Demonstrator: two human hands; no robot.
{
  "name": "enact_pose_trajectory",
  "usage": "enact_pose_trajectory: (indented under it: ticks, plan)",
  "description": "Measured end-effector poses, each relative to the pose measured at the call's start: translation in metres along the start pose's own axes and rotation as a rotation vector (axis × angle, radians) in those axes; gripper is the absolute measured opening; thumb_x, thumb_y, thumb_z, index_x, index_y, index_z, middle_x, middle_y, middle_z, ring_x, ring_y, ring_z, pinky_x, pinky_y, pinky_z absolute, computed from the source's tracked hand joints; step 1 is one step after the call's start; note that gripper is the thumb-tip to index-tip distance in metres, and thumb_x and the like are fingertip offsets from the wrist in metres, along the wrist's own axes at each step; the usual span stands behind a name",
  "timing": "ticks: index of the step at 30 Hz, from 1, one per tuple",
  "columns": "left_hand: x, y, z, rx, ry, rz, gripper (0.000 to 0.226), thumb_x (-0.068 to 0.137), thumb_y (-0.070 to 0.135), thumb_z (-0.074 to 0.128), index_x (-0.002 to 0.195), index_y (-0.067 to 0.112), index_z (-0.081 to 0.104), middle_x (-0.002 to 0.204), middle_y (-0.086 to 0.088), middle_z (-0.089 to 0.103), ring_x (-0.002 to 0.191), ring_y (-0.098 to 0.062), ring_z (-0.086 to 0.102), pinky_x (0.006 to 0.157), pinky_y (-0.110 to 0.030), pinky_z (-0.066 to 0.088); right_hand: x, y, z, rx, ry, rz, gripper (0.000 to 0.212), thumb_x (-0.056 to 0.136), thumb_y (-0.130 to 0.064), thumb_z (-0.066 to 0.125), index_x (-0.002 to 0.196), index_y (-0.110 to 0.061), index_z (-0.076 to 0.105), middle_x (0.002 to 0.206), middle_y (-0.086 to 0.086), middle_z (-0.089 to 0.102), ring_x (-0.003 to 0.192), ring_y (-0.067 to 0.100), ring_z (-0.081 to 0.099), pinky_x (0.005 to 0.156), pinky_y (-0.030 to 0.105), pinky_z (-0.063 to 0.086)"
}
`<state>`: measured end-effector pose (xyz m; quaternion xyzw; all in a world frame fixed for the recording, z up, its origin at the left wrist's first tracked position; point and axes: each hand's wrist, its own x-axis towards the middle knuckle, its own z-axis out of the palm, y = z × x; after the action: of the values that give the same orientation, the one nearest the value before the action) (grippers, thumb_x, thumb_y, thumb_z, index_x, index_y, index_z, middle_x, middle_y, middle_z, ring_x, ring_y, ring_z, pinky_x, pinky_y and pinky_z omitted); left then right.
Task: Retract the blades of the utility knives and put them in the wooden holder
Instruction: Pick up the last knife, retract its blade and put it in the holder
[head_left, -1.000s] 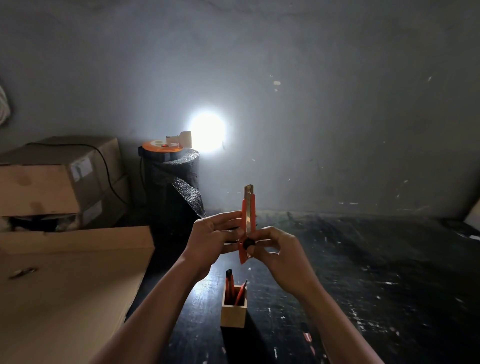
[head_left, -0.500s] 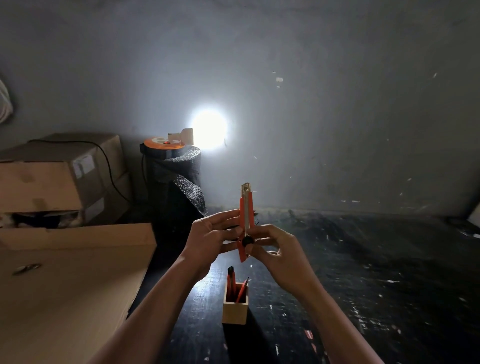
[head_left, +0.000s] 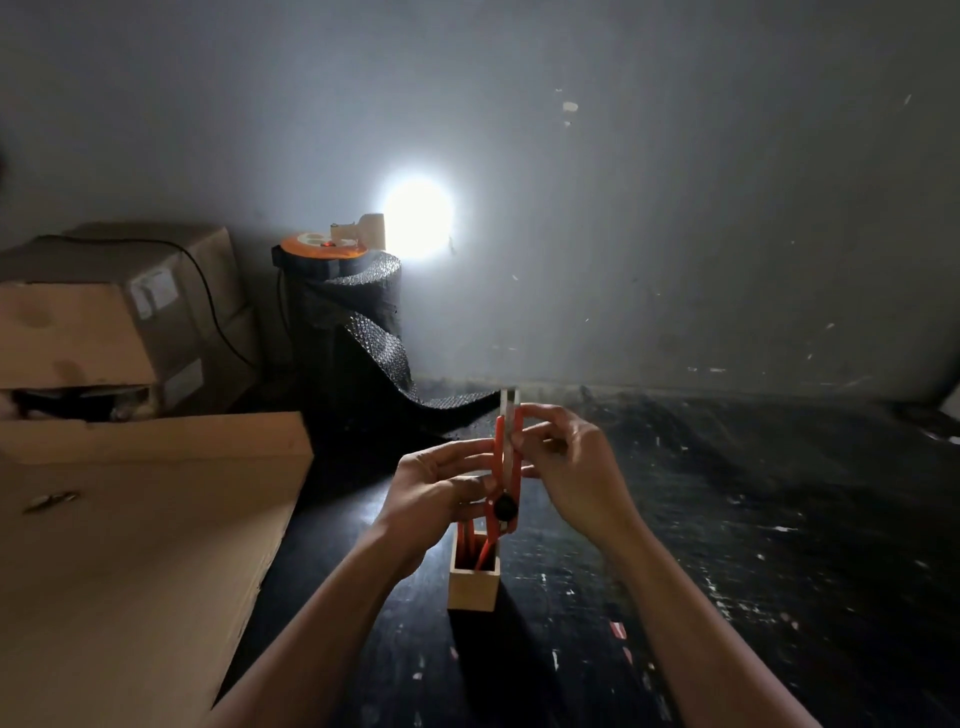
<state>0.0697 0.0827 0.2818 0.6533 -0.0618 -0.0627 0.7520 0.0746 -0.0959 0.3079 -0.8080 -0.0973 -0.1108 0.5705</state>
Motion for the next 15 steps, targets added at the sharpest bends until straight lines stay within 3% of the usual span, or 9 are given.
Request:
enact_pose_trajectory:
  ticks: [4, 7, 9, 11, 15]
  plan:
    - [0.009, -0.025, -0.006, 0.001, 0.02, -0.043, 0.035, 0.085, -0.012, 0.07, 0.114, 0.007, 0.076, 0.105, -0.014, 0.081, 0.095, -0.034, 0.079, 0.081, -0.042, 0.065, 0.007, 0.022, 0.006, 0.048, -0.021, 0.03, 0.019, 0.092, -0.026, 0.073, 0.108, -0.016, 0.072, 0.09, 0.004, 0.078, 0.083, 0.018, 0.076, 0.074, 0.042, 0.065]
    - [0.023, -0.057, -0.019, 0.009, 0.155, -0.092, 0.029, 0.087, -0.012, 0.067, 0.102, 0.01, 0.078, 0.096, -0.014, 0.081, 0.094, -0.032, 0.076, 0.087, -0.046, 0.062, 0.014, 0.048, 0.015, 0.038, -0.006, 0.048, 0.016, 0.092, -0.023, 0.073, 0.105, -0.014, 0.07, 0.087, 0.007, 0.076, 0.081, 0.021, 0.076, 0.072, 0.045, 0.065]
    - [0.031, -0.086, -0.03, 0.067, 0.277, -0.136, 0.029, 0.087, -0.012, 0.066, 0.099, 0.012, 0.077, 0.098, -0.014, 0.079, 0.096, -0.03, 0.074, 0.087, -0.044, 0.061, 0.017, 0.068, 0.022, -0.004, 0.007, 0.063, 0.017, 0.092, -0.026, 0.072, 0.103, -0.015, 0.068, 0.086, 0.005, 0.074, 0.08, 0.019, 0.074, 0.072, 0.043, 0.065]
    - [0.036, -0.117, -0.039, 0.178, 0.345, -0.186, 0.03, 0.086, -0.007, 0.071, 0.112, 0.007, 0.075, 0.111, -0.017, 0.078, 0.099, -0.029, 0.074, 0.087, -0.042, 0.062, 0.021, 0.091, 0.029, -0.05, 0.019, 0.095, 0.013, 0.092, -0.026, 0.071, 0.102, -0.018, 0.068, 0.087, 0.002, 0.074, 0.079, 0.016, 0.073, 0.073, 0.04, 0.064]
    - [0.044, -0.163, -0.045, 0.4, 0.329, -0.265, 0.049, 0.082, 0.005, 0.081, 0.13, 0.007, 0.067, 0.129, -0.013, 0.072, 0.117, -0.027, 0.069, 0.1, -0.046, 0.058, 0.032, 0.132, 0.046, -0.155, 0.043, 0.16, 0.008, 0.093, -0.018, 0.07, 0.101, -0.018, 0.067, 0.09, -0.003, 0.073, 0.081, 0.008, 0.07, 0.066, 0.021, 0.056]
